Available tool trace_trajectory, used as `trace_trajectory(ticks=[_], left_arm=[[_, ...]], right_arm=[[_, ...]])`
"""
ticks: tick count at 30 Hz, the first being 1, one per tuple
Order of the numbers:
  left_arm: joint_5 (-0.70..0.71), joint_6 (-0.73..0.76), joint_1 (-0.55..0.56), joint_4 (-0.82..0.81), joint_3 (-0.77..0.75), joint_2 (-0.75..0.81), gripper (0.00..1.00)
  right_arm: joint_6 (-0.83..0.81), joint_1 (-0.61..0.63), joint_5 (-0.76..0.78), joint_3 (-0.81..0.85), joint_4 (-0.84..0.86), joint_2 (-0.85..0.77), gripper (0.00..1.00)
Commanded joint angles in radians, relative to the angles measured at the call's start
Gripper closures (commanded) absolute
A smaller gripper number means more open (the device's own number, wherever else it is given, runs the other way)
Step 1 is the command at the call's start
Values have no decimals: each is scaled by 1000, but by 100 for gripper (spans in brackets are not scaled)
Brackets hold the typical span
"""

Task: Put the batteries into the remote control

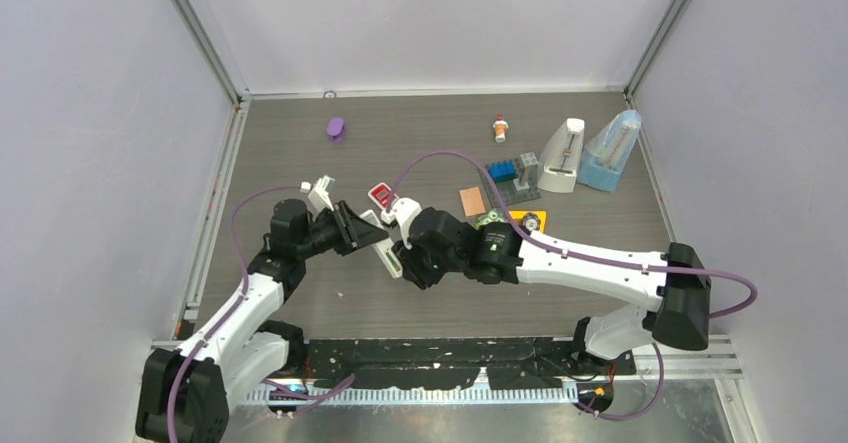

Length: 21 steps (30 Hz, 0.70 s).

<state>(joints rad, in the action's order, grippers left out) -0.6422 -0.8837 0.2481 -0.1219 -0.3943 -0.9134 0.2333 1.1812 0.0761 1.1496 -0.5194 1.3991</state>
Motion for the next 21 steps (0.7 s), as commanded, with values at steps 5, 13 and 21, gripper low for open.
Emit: trace_trajectory(ticks=[5,13,21], left_arm=[[-35,-101,6,-144,-4,-18,100],[-55,-146,6,-169,-3,-32,100],[-75,-176,5,-213,10,-50,100]], right_arm=[[28,27,7,88,-3,86,84],[40,28,25,89,-35,109,84],[68,28,65,68,-35,94,85]])
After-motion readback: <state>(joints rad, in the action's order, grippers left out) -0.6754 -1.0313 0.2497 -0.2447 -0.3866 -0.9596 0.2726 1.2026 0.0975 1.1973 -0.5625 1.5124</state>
